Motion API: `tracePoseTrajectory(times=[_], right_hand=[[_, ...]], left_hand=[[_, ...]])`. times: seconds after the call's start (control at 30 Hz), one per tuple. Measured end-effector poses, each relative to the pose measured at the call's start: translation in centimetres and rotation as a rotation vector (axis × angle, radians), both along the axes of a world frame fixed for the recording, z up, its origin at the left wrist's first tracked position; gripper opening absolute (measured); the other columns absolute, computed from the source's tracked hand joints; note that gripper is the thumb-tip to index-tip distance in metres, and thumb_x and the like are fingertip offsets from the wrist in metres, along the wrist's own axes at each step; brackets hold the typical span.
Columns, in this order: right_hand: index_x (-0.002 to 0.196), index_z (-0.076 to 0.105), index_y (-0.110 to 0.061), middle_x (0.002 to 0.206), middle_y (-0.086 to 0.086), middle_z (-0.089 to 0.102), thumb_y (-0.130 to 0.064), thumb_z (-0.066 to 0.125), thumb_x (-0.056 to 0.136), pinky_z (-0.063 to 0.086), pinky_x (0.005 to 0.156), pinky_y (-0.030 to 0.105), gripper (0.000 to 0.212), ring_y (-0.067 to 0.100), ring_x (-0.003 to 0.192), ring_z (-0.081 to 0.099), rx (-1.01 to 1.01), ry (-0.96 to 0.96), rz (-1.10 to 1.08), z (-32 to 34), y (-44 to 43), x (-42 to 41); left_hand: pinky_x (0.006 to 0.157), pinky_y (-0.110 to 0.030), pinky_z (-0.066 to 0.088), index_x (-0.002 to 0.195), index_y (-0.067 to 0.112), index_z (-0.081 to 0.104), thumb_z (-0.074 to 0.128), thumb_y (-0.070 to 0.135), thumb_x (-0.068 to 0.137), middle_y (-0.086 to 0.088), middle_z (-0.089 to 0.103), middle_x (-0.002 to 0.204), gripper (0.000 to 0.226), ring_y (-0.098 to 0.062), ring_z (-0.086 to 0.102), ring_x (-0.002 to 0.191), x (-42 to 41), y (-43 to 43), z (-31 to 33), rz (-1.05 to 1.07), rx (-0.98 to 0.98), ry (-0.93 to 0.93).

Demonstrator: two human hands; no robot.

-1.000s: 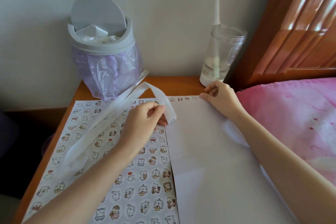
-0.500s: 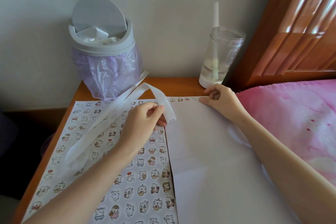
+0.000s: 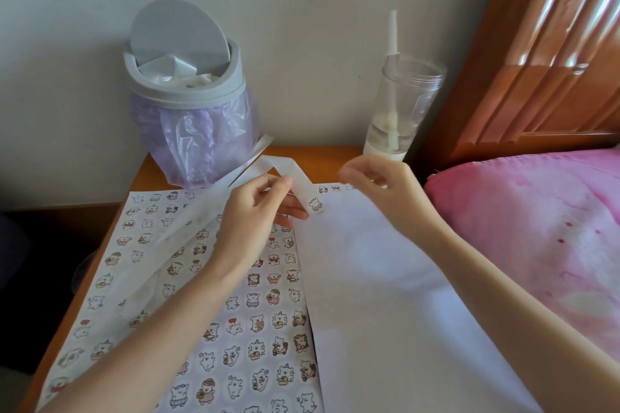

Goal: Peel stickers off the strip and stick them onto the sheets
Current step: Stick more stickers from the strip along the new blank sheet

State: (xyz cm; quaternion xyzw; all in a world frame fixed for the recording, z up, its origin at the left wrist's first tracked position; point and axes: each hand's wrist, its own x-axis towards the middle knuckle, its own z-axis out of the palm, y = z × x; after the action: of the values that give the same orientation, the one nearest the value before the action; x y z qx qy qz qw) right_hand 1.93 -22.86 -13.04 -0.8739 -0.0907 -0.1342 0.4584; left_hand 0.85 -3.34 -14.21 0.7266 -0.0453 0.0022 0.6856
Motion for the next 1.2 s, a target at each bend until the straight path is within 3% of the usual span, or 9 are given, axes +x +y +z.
tracePoseTrajectory(times=[0.1,0.3,0.6,0.8,1.07,1.2], right_hand=[[0.093,0.069,-0.018,0.09,-0.008,0.068,-0.02,0.065,0.088,0.048,0.07,0.019,0.007,0.008,0.082,0.06,-0.056,-0.022,0.163,1.2,2.4,-1.8],[0.091,0.07,-0.019,0.086,-0.009,0.067,-0.013,0.068,0.085,0.051,0.066,0.025,0.009,0.009,0.079,0.06,-0.092,-0.033,0.138,0.8,2.7,-2.1],[0.085,0.072,-0.016,0.08,-0.005,0.07,-0.008,0.072,0.08,0.056,0.064,0.032,0.009,0.011,0.07,0.062,0.123,0.029,0.117,0.2,3.2,-2.0],[0.084,0.071,-0.013,0.081,-0.005,0.07,-0.005,0.069,0.082,0.059,0.065,0.031,0.008,0.01,0.072,0.066,0.17,0.045,0.102,0.2,3.0,-2.3],[0.081,0.068,-0.021,0.082,-0.007,0.069,-0.014,0.072,0.081,0.057,0.069,0.039,0.008,0.013,0.076,0.063,0.121,0.087,0.082,0.4,2.9,-2.2],[0.079,0.064,-0.029,0.092,-0.008,0.062,-0.019,0.071,0.083,0.053,0.072,0.029,0.012,0.013,0.083,0.058,0.017,0.062,0.062,0.4,2.9,-2.2]], left_hand=[[0.056,-0.019,0.056,0.1,0.008,0.065,0.048,0.025,0.096,-0.004,0.075,0.082,0.025,-0.014,0.072,0.068,0.0,0.0,-0.1,0.006,0.021,0.004],[0.055,-0.018,0.055,0.094,0.01,0.066,0.047,0.024,0.096,-0.002,0.074,0.075,0.023,-0.014,0.072,0.065,-0.1,0.0,-0.1,0.016,-0.006,0.004],[0.059,-0.018,0.053,0.089,0.004,0.07,0.048,0.031,0.095,-0.007,0.074,0.077,0.036,-0.015,0.071,0.07,-0.4,0.0,0.0,-0.065,-0.1,0.022],[0.064,-0.015,0.053,0.094,0.007,0.072,0.058,0.019,0.09,-0.005,0.073,0.084,0.019,-0.006,0.068,0.072,-0.6,-0.3,0.0,-0.128,0.022,-0.036],[0.064,-0.014,0.052,0.091,0.011,0.073,0.06,0.02,0.09,-0.005,0.073,0.08,0.016,-0.01,0.068,0.073,-0.8,-0.2,-0.2,-0.098,0.095,-0.122],[0.064,-0.015,0.054,0.089,0.01,0.073,0.059,0.02,0.09,-0.006,0.074,0.08,0.018,-0.01,0.069,0.072,-0.6,-0.3,-0.2,-0.092,0.089,-0.083]])
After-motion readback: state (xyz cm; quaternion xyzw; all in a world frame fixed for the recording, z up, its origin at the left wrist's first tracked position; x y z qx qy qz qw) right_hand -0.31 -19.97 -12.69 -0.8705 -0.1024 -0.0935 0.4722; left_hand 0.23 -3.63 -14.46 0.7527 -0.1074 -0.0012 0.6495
